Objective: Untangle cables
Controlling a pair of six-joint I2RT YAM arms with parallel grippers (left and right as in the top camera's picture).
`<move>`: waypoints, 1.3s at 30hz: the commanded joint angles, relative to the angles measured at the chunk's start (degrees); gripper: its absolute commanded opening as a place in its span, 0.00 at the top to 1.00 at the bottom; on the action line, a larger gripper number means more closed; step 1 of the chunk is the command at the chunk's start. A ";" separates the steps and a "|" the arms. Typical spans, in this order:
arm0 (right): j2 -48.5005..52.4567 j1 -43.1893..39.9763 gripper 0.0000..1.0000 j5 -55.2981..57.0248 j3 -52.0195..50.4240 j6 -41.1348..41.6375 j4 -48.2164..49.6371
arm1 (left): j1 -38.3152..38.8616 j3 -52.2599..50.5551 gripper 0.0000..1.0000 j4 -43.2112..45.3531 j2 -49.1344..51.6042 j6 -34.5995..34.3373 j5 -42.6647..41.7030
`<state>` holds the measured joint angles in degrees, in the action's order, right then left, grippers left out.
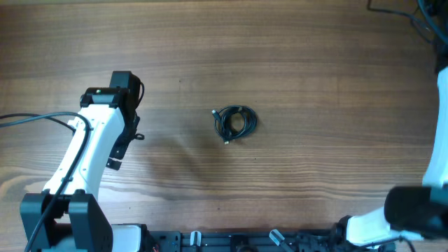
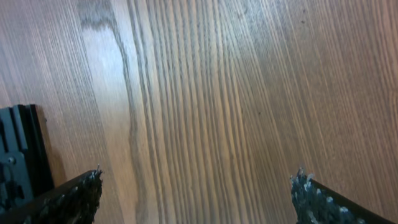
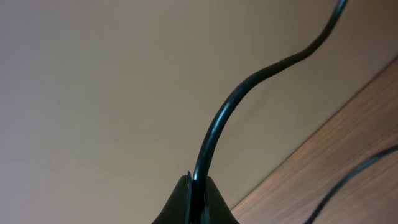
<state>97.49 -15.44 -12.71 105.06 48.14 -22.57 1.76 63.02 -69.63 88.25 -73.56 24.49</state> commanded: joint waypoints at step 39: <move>39.71 -7.76 0.64 -6.25 -0.55 -2.95 -1.29 | -0.28 -0.24 0.00 0.00 0.26 -0.15 0.42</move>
<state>135.61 -23.42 -14.02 104.90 44.49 -28.53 1.76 62.94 -69.45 88.27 -73.56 24.16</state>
